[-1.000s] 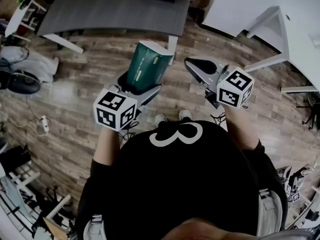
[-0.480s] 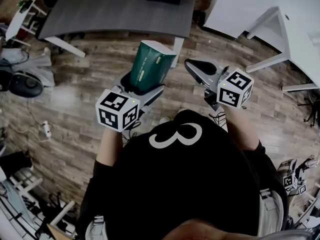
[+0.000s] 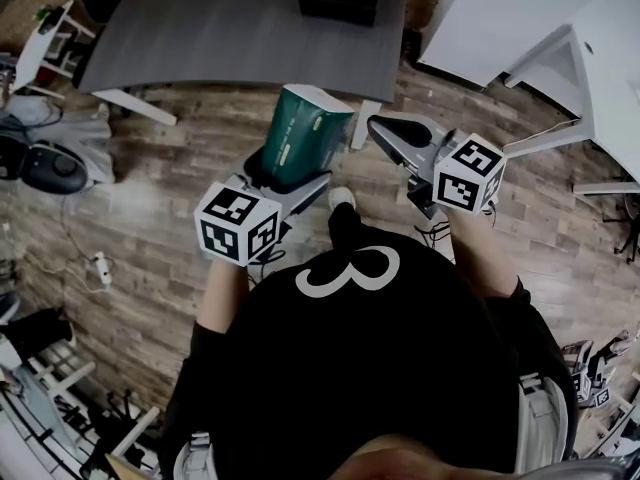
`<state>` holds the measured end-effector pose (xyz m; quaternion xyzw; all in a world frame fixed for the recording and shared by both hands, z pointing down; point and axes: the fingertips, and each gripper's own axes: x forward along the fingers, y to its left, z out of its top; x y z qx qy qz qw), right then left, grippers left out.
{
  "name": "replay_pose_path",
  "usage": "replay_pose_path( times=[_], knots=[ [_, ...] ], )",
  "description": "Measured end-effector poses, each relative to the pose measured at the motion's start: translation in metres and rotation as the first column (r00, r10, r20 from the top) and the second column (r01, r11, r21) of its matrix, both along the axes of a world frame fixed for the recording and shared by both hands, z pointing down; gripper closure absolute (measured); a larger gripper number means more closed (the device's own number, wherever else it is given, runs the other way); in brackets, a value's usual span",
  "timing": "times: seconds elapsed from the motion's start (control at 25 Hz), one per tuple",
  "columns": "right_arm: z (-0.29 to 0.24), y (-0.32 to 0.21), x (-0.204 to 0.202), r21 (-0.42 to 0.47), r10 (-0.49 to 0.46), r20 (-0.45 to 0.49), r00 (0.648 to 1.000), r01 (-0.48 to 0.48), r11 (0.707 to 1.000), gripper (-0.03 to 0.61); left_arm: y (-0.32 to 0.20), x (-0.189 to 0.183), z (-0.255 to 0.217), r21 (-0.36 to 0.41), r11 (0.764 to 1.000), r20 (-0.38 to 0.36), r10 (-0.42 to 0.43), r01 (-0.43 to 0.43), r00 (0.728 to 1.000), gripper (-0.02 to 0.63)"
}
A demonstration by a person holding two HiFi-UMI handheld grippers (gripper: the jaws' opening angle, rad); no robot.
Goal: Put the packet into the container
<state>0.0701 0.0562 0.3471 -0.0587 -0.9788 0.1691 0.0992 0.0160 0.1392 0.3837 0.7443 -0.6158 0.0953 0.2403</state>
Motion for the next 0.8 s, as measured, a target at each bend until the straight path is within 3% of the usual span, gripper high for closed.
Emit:
replay_pose_path(
  times=[0.44,0.8],
  knots=[
    [-0.009,-0.116,-0.094,-0.001,-0.022,0.007,1.000,0.022,1.000,0.577,-0.116,-0.092,-0.008,-0.008,1.000,0.012,-0.002,0.002,1.000,0.140],
    [-0.008,-0.188,-0.120,-0.003,0.031,0.005,0.999,-0.031,1.000,0.577,-0.186,-0.130,-0.010,-0.002,1.000,0.063,0.031,-0.031,0.998,0.140]
  ],
)
